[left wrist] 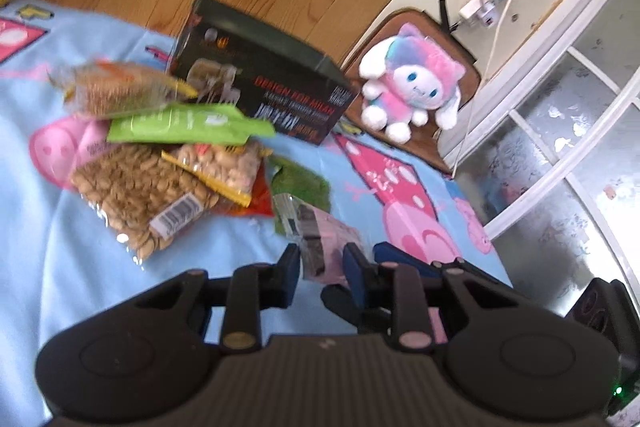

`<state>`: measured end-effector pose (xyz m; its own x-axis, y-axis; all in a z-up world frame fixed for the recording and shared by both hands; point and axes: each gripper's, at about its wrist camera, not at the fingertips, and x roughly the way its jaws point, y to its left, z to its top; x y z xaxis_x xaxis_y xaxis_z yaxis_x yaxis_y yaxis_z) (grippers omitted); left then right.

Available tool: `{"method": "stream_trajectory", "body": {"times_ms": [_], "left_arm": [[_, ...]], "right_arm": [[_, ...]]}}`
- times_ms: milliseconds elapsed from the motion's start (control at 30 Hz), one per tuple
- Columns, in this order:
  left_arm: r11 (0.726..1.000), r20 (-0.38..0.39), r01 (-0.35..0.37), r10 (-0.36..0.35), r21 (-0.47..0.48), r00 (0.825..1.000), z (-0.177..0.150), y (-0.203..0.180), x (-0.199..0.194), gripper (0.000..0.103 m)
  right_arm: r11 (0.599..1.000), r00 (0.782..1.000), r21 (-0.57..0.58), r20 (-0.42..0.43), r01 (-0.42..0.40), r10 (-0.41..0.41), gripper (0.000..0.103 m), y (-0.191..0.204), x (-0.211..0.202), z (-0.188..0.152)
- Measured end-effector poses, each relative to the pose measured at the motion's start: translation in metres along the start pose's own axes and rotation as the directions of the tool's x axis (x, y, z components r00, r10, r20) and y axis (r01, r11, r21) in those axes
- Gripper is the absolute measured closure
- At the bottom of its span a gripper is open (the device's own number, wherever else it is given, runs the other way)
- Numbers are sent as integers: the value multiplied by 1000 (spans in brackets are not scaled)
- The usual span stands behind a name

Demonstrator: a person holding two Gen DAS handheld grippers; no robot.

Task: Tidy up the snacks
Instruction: 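Carry the pink packet with the left tool into the black box, release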

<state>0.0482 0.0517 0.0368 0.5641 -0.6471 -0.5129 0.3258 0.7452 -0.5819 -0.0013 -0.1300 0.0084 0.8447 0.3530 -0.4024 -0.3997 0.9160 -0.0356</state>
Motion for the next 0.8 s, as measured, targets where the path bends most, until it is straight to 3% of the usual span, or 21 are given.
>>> {"method": "stream_trajectory", "body": {"times_ms": [433, 800], "left_arm": [[998, 74, 0, -4, 59, 997, 30, -10, -21, 79], [990, 119, -27, 11, 136, 993, 94, -18, -1, 79]], "right_arm": [[997, 994, -60, 105, 45, -38, 43, 12, 2, 25], [994, 981, -70, 177, 89, -75, 43, -8, 42, 65]]}}
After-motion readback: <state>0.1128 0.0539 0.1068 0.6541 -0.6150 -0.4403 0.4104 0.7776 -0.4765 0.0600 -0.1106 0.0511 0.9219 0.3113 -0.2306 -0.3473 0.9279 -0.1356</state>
